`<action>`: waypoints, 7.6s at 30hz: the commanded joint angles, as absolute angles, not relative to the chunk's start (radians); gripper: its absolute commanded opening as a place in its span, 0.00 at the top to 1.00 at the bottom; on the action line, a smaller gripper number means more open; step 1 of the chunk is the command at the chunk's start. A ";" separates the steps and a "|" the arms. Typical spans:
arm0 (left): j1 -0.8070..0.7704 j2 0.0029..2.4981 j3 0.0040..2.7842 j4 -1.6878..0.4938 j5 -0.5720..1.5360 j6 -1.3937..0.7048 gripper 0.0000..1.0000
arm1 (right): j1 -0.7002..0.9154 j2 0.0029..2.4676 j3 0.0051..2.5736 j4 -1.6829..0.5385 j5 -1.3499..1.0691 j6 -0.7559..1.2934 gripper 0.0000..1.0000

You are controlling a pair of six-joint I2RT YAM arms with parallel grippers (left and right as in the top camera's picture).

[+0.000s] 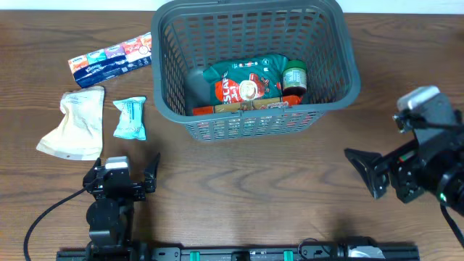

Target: Pack container

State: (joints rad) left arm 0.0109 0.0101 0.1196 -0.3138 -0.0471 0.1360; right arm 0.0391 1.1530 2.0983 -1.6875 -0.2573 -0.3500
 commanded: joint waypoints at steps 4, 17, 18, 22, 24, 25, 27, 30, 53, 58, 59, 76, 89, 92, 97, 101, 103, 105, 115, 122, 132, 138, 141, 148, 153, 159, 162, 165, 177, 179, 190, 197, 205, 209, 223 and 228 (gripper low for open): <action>0.007 0.004 0.097 -0.319 -0.037 0.149 0.02 | 0.047 1.129 2.094 -1.685 -0.250 -0.315 0.01; 0.007 0.004 0.097 -0.319 -0.037 0.149 0.01 | 0.047 1.126 2.094 -1.697 -0.251 -0.315 0.01; 0.007 0.004 0.097 -0.319 -0.037 0.149 0.01 | 0.047 1.126 2.094 -1.697 -0.251 -0.315 0.01; 0.007 0.004 0.097 -0.319 -0.037 0.149 0.01 | 0.047 1.126 2.094 -1.697 -0.251 -0.315 0.01; 0.007 0.004 0.097 -0.319 -0.037 0.149 0.01 | 0.047 1.126 2.094 -1.697 -0.251 -0.315 0.01; 0.007 0.004 0.097 -0.319 -0.037 0.149 0.02 | 0.047 1.126 2.094 -1.697 -0.251 -0.315 0.01; 0.007 0.004 0.097 -0.319 -0.037 0.149 0.01 | 0.047 1.126 2.094 -1.697 -0.251 -0.315 0.01; 0.007 0.004 0.097 -0.319 -0.037 0.149 0.01 | 0.047 1.126 2.094 -1.697 -0.251 -0.315 0.01; 0.007 0.004 0.097 -0.319 -0.036 0.063 0.01 | 0.047 1.126 2.094 -1.697 -0.251 -0.315 0.01; 0.007 0.018 0.098 -0.220 -0.036 -0.048 0.02 | 0.047 1.126 2.094 -1.697 -0.251 -0.315 0.01; 0.007 0.030 0.103 -0.198 -0.037 -0.079 0.01 | 0.047 1.126 2.094 -1.697 -0.251 -0.315 0.01; 0.036 0.959 0.719 -0.403 -0.101 -0.126 0.02 | 0.047 1.126 2.094 -1.697 -0.250 -0.315 0.01; 0.324 1.346 1.188 -0.575 0.162 -0.091 0.01 | 0.047 1.126 2.094 -1.697 -0.251 -0.315 0.01; 0.368 1.394 1.226 -0.576 0.221 -0.092 0.01 | 0.047 1.126 2.094 -1.697 -0.251 -0.315 0.01; 0.370 1.492 1.303 -0.617 0.224 -0.092 0.01 | 0.047 1.126 2.094 -1.697 -0.250 -0.315 0.01; 0.370 1.604 1.411 -0.713 0.224 -0.091 0.01 | 0.047 1.126 2.094 -1.697 -0.251 -0.315 0.01; 0.369 1.653 1.454 -0.752 0.224 -0.091 0.01 | 0.047 1.126 2.094 -1.697 -0.251 -0.315 0.01; 0.369 1.680 1.462 -0.751 0.224 -0.089 0.01 | 0.047 1.126 2.094 -1.697 -0.250 -0.315 0.01; 0.372 1.699 1.460 -0.752 0.229 -0.101 0.02 | 0.047 1.126 2.094 -1.697 -0.250 -0.315 0.01; 0.293 1.699 1.454 -0.785 0.034 -0.031 0.01 | 0.047 1.126 2.094 -1.697 -0.251 -0.315 0.01; 0.156 1.722 1.395 -0.807 -0.165 -0.088 0.01 | 0.047 1.126 2.094 -1.697 -0.251 -0.315 0.01; 0.139 1.723 1.327 -0.796 -0.157 -0.088 0.01 | 0.047 1.126 2.094 -1.697 -0.251 -0.315 0.01; 0.113 1.728 1.291 -0.776 -0.157 -0.088 0.02 | 0.047 1.126 2.094 -1.697 -0.250 -0.315 0.01; 0.067 1.742 1.198 -0.683 -0.158 -0.147 0.01 | 0.047 1.126 2.094 -1.697 -0.251 -0.315 0.01; 0.067 1.801 1.192 -0.657 -0.106 -0.148 0.01 | 0.047 1.126 2.094 -1.697 -0.251 -0.315 0.01; 0.066 1.885 1.192 -0.621 -0.101 -0.148 0.03 | 0.047 1.126 2.094 -1.697 -0.251 -0.315 0.01; 0.066 1.902 1.192 -0.608 -0.101 -0.148 0.17 | 0.047 1.126 2.094 -1.697 -0.251 -0.315 0.01; 0.066 1.908 1.192 -0.604 -0.101 -0.148 0.35 | 0.047 1.126 2.094 -1.697 -0.251 -0.315 0.01; 0.066 1.908 1.192 -0.598 -0.097 -0.148 0.73 | 0.047 1.126 2.094 -1.697 -0.251 -0.315 0.01; 0.066 1.908 1.192 -0.598 -0.097 -0.149 0.81 | 0.047 1.126 2.094 -1.697 -0.251 -0.315 0.01; 0.069 1.890 1.218 -0.617 -0.097 -0.178 0.94 | 0.047 1.126 2.094 -1.697 -0.251 -0.315 0.01; 0.098 1.789 1.243 -0.633 -0.096 -0.191 0.94 | 0.047 1.126 2.094 -1.697 -0.250 -0.315 0.01; 0.184 1.573 1.243 -0.625 -0.029 -0.205 0.94 | 0.047 1.126 2.094 -1.697 -0.250 -0.315 0.01; 0.217 1.462 1.243 -0.620 -0.029 -0.205 0.94 | 0.047 1.126 2.094 -1.697 -0.251 -0.315 0.01; 0.219 1.168 1.243 -0.572 0.080 -0.204 0.94 | 0.047 1.126 2.094 -1.697 -0.251 -0.315 0.01; 0.216 1.097 1.243 -0.555 0.132 -0.192 0.94 | 0.047 1.126 2.094 -1.697 -0.251 -0.315 0.01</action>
State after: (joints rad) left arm 0.2188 1.1408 1.2121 -0.5716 0.0704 -0.1905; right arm 0.0406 1.1275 2.0933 -1.6947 -0.2535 -0.3248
